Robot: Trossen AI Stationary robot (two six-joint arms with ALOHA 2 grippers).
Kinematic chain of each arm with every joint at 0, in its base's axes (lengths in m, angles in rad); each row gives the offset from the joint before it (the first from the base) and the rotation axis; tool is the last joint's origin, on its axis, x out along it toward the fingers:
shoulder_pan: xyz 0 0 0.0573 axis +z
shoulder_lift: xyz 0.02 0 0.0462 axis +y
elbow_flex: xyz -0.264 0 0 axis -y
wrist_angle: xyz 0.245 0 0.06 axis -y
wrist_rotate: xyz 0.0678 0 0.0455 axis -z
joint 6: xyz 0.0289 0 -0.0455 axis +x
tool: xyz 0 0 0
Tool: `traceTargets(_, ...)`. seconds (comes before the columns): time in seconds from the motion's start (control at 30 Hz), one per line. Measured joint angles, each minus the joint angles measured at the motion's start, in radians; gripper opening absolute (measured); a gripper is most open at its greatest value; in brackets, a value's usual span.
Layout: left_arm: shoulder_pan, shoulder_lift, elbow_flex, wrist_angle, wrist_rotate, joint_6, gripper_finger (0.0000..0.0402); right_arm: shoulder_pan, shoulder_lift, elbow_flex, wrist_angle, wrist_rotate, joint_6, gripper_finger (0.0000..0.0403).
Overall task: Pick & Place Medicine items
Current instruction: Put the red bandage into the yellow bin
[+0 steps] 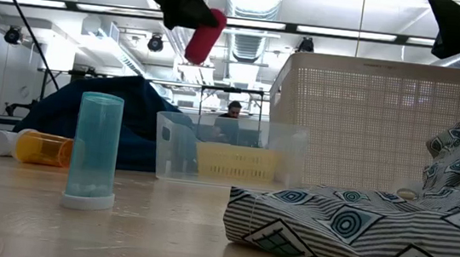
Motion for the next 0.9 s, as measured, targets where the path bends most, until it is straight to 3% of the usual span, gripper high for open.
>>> traceTargets(0.33, 0.041, 0.188, 0.153, -0.060, 0.009, 0.076, 0.0157, 0.000, 0.000, 0.000, 0.000, 0.000, 0.000, 0.0380)
traceTargets(0.7, 0.054, 0.406, 0.387, -0.321, 0.046, 0.152, 0.0157, 0.000, 0.001, 0.000, 0.000, 0.000, 0.000, 0.0380)
traceTargets(0.9, 0.055, 0.441, 0.407, -0.332, 0.084, 0.208, 0.0157, 0.000, 0.001, 0.000, 0.000, 0.000, 0.000, 0.0380)
